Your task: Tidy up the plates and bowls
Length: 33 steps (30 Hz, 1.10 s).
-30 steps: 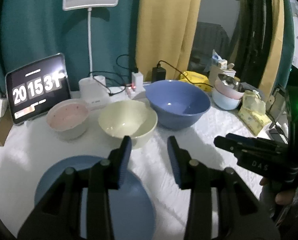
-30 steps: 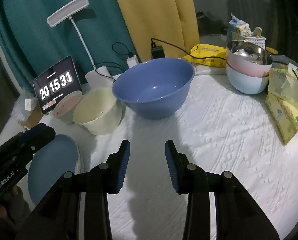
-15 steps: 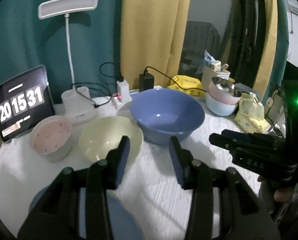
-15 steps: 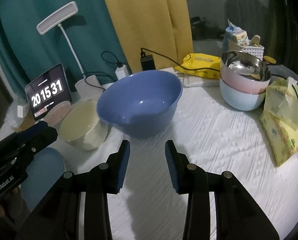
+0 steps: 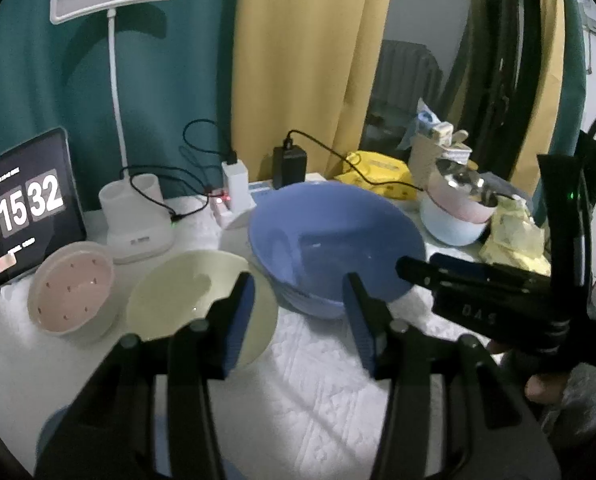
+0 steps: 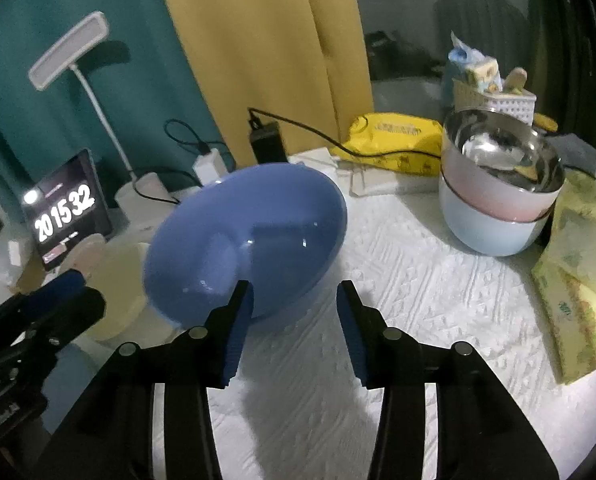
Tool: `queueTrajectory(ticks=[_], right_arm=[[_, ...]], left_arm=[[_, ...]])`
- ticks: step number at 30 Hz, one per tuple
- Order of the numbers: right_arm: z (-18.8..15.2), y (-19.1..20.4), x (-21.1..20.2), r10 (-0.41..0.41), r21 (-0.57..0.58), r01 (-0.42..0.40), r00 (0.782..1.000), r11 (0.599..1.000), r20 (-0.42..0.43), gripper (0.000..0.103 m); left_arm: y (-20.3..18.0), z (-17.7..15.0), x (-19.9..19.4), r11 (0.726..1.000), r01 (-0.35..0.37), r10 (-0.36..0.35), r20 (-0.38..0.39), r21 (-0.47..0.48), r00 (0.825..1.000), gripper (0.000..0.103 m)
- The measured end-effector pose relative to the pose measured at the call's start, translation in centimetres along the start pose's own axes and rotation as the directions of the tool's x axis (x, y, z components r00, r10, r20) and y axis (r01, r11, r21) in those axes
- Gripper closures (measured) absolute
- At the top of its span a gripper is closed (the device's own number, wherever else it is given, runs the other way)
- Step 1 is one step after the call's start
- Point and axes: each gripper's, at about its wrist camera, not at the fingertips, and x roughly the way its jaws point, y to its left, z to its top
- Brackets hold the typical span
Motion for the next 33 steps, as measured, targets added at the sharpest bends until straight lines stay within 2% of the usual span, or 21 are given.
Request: queueTrajectory(ticks=[10, 11, 14, 17, 18, 20, 33], right_arm=[[-1.1, -1.7, 2.8, -0.037, 0.029, 0.039, 0.998, 0.999, -0.056, 0.054], [-1.2, -1.9, 2.9, -0.035, 0.037, 0.037, 0.998, 0.999, -0.056, 0.055], [-1.3, -2.4, 3.3, -0.033, 0.052, 0.037, 0.997, 0.998, -0.063, 0.069], [-1.4, -2.6, 3.4, -0.028, 0.06, 0.032, 0.998, 0.998, -0.064, 0.078], [-1.4, -2.6, 3.4, -0.025, 0.062, 0.028, 0.998, 0.998, -0.062, 0.08], [-1.4, -2.5, 3.2, -0.02, 0.062, 0.023, 0.998, 0.998, -0.057, 0.083], [-1.6, -2.1, 0.5, -0.016, 0.057, 0.017, 1.0, 0.998, -0.017, 0.084]], left_arm=[[-1.0, 0.0, 2.3, 0.999, -0.02, 0.021, -0.012, 0.05, 1.0, 0.056], [-1.2, -0.1, 2.5, 0.998, -0.022, 0.023, -0.009, 0.055, 1.0, 0.056], [-1.3, -0.1, 3.2, 0.998, -0.027, 0.028, -0.013, 0.053, 1.0, 0.057], [-1.4, -0.3, 3.7, 0.998, -0.016, 0.017, -0.028, 0.058, 0.999, 0.067], [-1.4, -0.3, 3.8, 0.998, -0.011, 0.013, -0.032, 0.058, 0.999, 0.075], [-1.4, -0.4, 4.1, 0.998, -0.008, 0.011, -0.045, 0.061, 0.999, 0.077], [-1.8, -0.8, 2.7, 0.998, -0.005, 0.007, -0.034, 0.066, 0.999, 0.079]])
